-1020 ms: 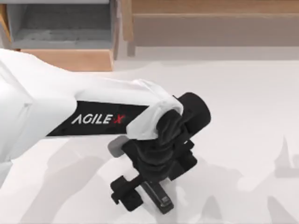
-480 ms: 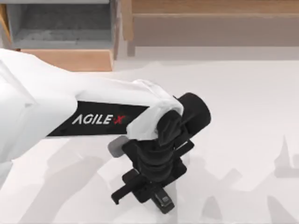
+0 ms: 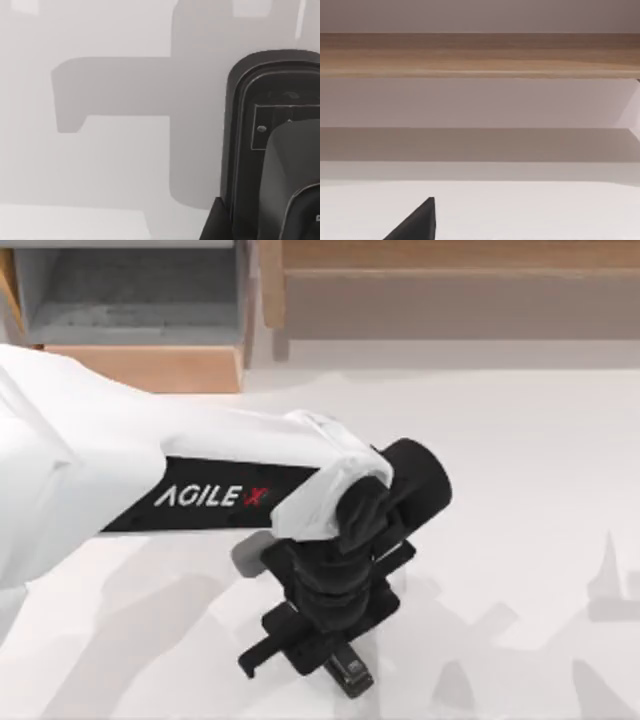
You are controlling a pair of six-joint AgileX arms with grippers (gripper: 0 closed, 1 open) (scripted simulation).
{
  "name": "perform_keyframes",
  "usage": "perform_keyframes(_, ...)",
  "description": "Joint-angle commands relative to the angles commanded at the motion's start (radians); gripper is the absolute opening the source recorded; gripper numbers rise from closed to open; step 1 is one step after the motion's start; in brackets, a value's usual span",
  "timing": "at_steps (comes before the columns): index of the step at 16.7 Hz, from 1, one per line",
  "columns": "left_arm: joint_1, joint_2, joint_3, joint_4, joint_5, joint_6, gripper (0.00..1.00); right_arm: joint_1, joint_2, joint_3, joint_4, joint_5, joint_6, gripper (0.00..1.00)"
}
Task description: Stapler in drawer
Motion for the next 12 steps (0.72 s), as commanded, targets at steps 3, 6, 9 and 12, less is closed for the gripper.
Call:
perform_keyframes(3, 0.000, -0.004, 0.008, -0.011, 0.000, 0.000, 0.00, 0.000, 0.000, 0.000, 0.000, 0.000, 0.000, 1.00)
perform_keyframes(6, 0.000, -0.018, 0.023, -0.040, 0.000, -0.001, 0.00, 0.000, 0.000, 0.000, 0.000, 0.000, 0.000, 1.00)
perform_keyframes(9, 0.000, -0.031, 0.039, -0.068, 0.000, -0.001, 0.00, 0.000, 0.000, 0.000, 0.000, 0.000, 0.000, 1.00)
perform_keyframes(12, 0.000, -0.044, 0.054, -0.098, 0.000, -0.001, 0.00, 0.000, 0.000, 0.000, 0.000, 0.000, 0.000, 1.00)
